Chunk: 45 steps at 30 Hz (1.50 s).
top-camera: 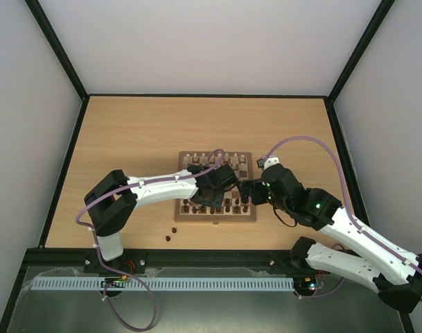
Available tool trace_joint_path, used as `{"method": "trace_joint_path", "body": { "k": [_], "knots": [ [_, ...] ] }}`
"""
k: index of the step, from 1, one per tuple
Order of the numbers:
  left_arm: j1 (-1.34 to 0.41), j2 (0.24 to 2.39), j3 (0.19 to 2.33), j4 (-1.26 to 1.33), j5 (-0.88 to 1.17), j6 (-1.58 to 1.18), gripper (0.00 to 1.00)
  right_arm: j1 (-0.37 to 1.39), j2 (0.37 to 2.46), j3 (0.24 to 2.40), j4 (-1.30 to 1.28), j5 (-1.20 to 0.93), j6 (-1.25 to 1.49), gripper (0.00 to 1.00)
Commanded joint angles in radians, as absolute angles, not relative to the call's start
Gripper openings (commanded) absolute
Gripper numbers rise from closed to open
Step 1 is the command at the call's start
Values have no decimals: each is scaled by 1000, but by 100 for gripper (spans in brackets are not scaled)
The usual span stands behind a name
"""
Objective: Set up the chess pieces on the board
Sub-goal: Place the chess piece on the chessboard.
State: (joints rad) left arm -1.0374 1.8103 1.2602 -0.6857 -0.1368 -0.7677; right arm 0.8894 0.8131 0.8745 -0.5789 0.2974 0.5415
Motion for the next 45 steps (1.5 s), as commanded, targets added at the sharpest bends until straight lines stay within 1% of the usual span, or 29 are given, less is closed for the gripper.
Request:
{"method": "trace_joint_path", "body": {
  "k": [1, 11, 20, 25, 28, 32, 41, 43, 45],
  "knots": [
    [-1029, 1834, 1253, -677, -135, -756, 5, 889, 800, 882, -583, 286, 537, 99],
    [-1021, 1854, 1262, -669, -135, -749, 6, 889, 799, 883, -581, 284, 537, 99],
    [-1016, 1853, 1264, -673, -138, -749, 10, 889, 798, 879, -577, 279, 533, 99],
    [-1016, 1854, 1268, -670, -135, -751, 17, 888, 796, 878, -577, 275, 534, 99],
    [-1013, 1852, 1271, -672, -137, -752, 18, 890, 796, 878, -577, 273, 534, 99],
    [-1012, 1847, 1275, -675, -139, -754, 24, 889, 795, 878, -576, 271, 532, 99],
    [-1011, 1817, 1300, -688, -147, -755, 29, 890, 798, 877, -575, 267, 530, 99],
    [-1012, 1802, 1303, -690, -147, -758, 32, 890, 798, 876, -573, 268, 531, 99],
    [-1012, 1786, 1306, -694, -149, -762, 33, 889, 798, 877, -573, 268, 530, 98]
  ]
}}
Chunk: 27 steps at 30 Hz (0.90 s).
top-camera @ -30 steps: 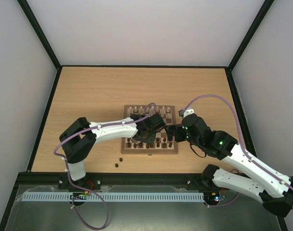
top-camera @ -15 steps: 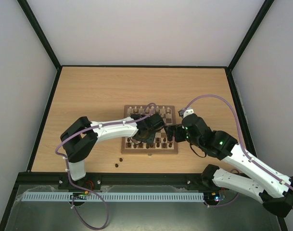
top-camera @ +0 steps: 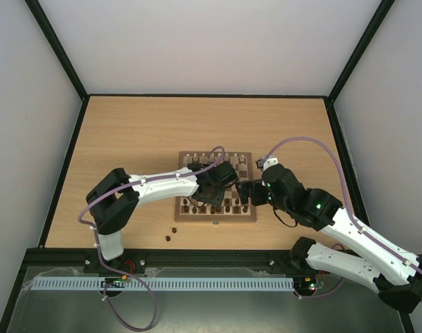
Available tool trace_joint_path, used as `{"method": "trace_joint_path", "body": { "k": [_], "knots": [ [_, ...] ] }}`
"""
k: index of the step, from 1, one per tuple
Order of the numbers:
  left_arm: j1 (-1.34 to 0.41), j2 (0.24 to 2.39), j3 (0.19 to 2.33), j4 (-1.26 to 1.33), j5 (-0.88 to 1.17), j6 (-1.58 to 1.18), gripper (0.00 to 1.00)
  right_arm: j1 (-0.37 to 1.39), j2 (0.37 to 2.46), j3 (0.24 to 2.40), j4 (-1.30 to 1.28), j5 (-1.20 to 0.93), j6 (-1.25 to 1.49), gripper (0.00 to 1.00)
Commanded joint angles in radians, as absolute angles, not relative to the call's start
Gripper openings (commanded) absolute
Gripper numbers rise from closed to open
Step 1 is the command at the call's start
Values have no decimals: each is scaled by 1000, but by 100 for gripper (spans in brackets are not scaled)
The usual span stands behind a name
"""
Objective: Set up the chess pieces on the board
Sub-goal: Place the chess piece on the chessboard, then pick up the chess piece at the center of the board.
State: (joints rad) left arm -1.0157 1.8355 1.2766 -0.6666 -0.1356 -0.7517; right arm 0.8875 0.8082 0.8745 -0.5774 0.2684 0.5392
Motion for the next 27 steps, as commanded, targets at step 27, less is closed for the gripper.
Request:
{"method": "trace_joint_path", "body": {
  "k": [27],
  "knots": [
    [-1031, 1129, 1146, -1152, -268, -1010, 61, 889, 651, 873, -550, 303, 534, 99]
  ]
}}
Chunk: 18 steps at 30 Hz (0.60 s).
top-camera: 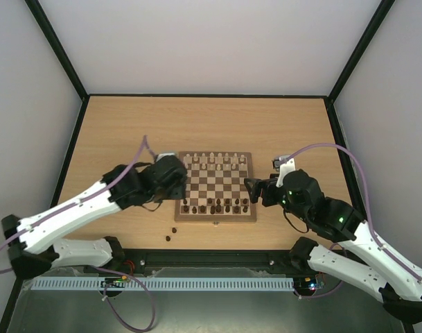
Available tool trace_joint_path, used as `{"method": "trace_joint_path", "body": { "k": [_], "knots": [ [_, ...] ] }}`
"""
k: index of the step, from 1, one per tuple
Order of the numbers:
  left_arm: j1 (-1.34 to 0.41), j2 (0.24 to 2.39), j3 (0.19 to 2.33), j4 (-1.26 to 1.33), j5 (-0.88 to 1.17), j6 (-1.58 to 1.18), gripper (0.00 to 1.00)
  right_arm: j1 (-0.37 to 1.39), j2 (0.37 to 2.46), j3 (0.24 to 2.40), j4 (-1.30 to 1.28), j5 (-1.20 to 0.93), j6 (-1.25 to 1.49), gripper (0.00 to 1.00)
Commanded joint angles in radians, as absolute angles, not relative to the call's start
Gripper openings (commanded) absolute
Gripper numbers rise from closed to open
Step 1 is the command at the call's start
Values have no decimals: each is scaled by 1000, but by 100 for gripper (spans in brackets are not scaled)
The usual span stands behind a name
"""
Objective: Set up the chess pieces on the board
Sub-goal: Pick up the chess piece at the center of the board.
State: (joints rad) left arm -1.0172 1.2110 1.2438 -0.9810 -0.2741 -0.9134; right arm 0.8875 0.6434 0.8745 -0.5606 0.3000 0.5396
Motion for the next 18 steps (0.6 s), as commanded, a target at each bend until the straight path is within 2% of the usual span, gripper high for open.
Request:
{"method": "trace_joint_path", "body": {
  "k": [1, 9, 18],
  "knots": [
    [-1039, 1099, 1116, -1168, -257, -1029, 60, 889, 653, 874, -550, 301, 533, 99],
    [-1103, 969, 884, -1127, -175, -1140, 56, 889, 661, 871, -548, 287, 528, 99],
    [-1127, 1089, 787, -920, -133, -1088, 55, 889, 669, 873, -550, 289, 530, 99]
  ]
}}
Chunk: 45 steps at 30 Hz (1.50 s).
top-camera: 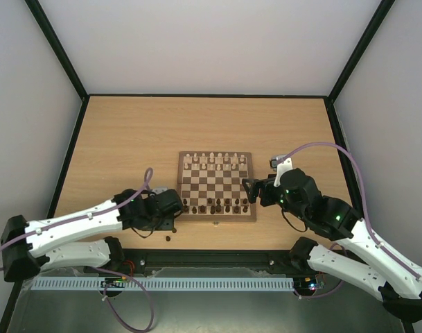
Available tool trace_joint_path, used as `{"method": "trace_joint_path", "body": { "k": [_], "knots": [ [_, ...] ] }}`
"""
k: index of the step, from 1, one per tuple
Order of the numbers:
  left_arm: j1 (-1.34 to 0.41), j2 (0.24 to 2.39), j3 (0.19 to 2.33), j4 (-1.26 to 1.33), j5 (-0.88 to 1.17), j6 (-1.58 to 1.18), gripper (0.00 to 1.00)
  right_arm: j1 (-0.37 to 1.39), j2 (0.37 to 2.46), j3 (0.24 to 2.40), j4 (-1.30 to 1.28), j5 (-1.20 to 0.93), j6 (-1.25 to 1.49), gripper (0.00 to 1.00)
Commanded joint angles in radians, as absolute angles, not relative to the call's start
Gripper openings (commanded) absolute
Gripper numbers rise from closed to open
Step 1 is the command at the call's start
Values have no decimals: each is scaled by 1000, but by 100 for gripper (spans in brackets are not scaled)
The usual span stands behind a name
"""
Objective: Set up the chess pieces on the board
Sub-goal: Pick up the chess piece at the center of the board.
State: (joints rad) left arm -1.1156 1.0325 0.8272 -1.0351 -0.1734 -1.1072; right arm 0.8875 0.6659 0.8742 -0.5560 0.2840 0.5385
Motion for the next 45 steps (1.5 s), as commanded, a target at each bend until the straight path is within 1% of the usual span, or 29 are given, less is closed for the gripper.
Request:
{"method": "trace_joint_path", "body": {
  "k": [1, 6, 17, 20, 25, 36, 39, 41, 45],
  "knots": [
    [-1129, 1109, 780, -896, -124, -1079, 55, 889, 670, 873, -552, 291, 531, 99],
    [-1139, 1182, 768, -837, -108, -1055, 55, 888, 669, 873, -555, 293, 534, 99],
    [-1146, 1227, 708, -789, -75, -1038, 54, 888, 676, 872, -552, 288, 532, 99],
    [-1148, 1243, 706, -786, -80, -1037, 51, 889, 675, 870, -553, 287, 532, 99],
    [-1147, 1271, 706, -780, -95, -1028, 43, 889, 673, 870, -554, 287, 531, 98],
    [-1148, 1344, 719, -750, -111, -999, 38, 888, 670, 869, -554, 285, 531, 99],
    [-1146, 1354, 727, -750, -121, -993, 35, 889, 670, 870, -554, 284, 530, 99],
    [-1145, 1357, 731, -750, -124, -989, 30, 889, 672, 869, -554, 284, 530, 99],
    [-1141, 1372, 731, -740, -123, -980, 27, 889, 672, 868, -552, 282, 529, 99]
  ]
}}
